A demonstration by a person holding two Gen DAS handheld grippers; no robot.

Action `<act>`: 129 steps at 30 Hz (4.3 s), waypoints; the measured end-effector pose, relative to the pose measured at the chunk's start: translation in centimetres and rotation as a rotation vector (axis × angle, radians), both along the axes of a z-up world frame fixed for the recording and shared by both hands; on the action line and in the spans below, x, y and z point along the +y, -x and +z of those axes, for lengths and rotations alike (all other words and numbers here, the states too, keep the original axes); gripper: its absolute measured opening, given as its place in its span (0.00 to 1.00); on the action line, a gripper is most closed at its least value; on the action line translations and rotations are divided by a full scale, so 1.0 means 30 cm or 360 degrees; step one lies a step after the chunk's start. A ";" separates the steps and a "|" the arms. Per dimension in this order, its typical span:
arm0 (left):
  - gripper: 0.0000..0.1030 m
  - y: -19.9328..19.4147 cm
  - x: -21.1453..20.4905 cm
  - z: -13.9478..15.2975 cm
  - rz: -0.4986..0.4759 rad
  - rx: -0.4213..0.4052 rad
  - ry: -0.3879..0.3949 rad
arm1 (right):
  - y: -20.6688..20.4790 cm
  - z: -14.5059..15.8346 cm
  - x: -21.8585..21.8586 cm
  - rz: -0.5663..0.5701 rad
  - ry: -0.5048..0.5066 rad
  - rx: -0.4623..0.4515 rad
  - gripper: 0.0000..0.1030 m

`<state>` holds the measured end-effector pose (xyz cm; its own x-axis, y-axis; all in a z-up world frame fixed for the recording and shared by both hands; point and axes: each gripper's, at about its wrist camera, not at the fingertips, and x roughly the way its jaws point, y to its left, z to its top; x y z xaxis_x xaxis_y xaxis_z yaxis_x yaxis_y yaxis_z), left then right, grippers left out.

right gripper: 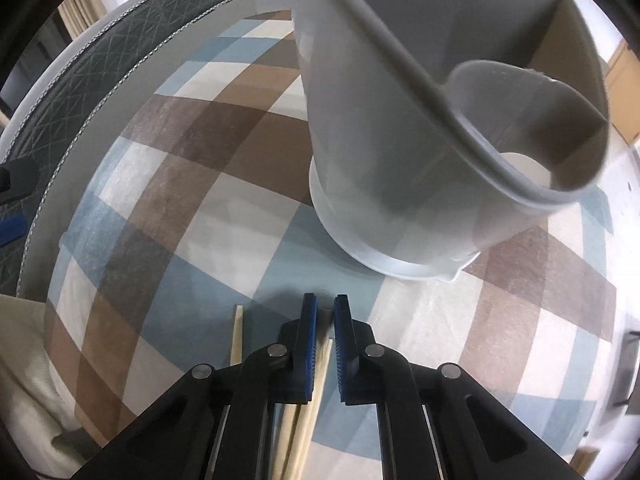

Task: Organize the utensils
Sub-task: 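Close the right gripper on a chopstick and lift it while the left tool approaches others, then lift both held chopsticks up toward the grey holder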

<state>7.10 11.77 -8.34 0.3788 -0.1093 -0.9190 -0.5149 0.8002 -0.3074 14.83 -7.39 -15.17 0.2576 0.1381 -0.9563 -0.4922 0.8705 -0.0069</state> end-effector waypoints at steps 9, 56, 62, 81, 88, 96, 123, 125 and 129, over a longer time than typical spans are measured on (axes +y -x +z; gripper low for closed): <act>0.86 -0.012 -0.062 -0.013 -0.0123 0.0026 -0.0089 | 0.038 0.151 -0.120 -0.0148 -0.0255 -0.0150 0.06; 0.02 -0.134 -0.501 -0.199 -0.0651 0.0517 -0.0292 | 0.195 0.426 -0.705 -0.0734 -0.1202 -0.0444 0.06; 0.01 -0.153 -0.509 -0.191 -0.0611 0.0428 -0.0218 | 0.194 0.433 -0.713 -0.0750 -0.1215 -0.0457 0.06; 0.01 0.099 -0.540 0.153 -0.0840 -0.0579 -0.0310 | 0.290 0.474 -0.602 -0.0605 -0.1032 -0.0651 0.06; 0.01 0.136 -0.492 0.179 -0.0916 -0.0687 -0.0318 | 0.360 0.486 -0.541 -0.0554 -0.0967 -0.0732 0.06; 0.00 0.161 -0.482 0.205 -0.0958 -0.0691 -0.0283 | 0.417 0.488 -0.481 -0.0511 -0.0886 -0.0783 0.06; 0.00 0.087 -0.442 0.574 -0.0997 -0.0860 -0.0275 | 0.330 0.781 -0.485 -0.0490 -0.1016 -0.1066 0.06; 0.00 0.052 -0.436 0.608 -0.0973 -0.0876 -0.0248 | 0.295 0.820 -0.487 -0.0489 -0.1049 -0.1089 0.06; 0.00 -0.024 -0.430 0.673 -0.0949 -0.0915 -0.0234 | 0.218 0.895 -0.470 -0.0453 -0.1080 -0.1137 0.06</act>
<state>7.82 -1.12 11.85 0.7090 -0.3339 -0.6212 0.2120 0.9410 -0.2638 8.28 -21.48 11.69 0.8440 0.4377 -0.3099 -0.3408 0.8839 0.3204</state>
